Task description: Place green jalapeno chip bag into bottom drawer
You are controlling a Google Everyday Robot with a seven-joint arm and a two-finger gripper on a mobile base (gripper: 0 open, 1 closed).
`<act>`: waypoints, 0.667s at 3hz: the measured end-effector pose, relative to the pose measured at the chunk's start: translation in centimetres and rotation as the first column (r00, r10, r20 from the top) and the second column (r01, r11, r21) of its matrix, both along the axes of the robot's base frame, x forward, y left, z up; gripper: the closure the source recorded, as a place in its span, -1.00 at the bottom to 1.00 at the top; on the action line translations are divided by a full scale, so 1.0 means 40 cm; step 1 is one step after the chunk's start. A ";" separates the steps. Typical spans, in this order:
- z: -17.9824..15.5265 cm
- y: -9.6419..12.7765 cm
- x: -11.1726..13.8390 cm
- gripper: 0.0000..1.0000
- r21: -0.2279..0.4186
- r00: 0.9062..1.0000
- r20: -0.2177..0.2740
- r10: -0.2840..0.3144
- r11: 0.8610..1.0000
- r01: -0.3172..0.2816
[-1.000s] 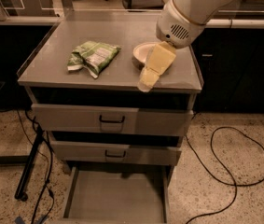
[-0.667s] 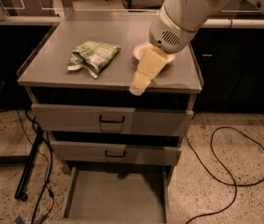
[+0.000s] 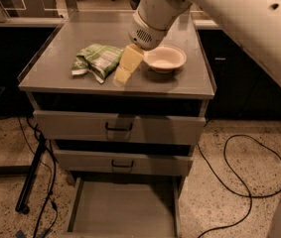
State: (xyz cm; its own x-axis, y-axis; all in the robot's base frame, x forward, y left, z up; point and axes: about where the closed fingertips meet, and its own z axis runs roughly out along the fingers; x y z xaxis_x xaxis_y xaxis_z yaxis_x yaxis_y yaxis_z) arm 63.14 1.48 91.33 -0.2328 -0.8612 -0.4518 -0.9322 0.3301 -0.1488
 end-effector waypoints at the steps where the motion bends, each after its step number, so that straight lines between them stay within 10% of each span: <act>1: 0.001 0.002 0.003 -1.00 0.002 1.000 0.001 0.000 1.000 0.000; 2: -0.017 0.037 0.042 -1.00 0.000 1.000 0.009 0.007 1.000 -0.007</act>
Offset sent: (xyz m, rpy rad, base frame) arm 0.0475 0.0402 -0.0172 -0.0035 -0.0302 0.0173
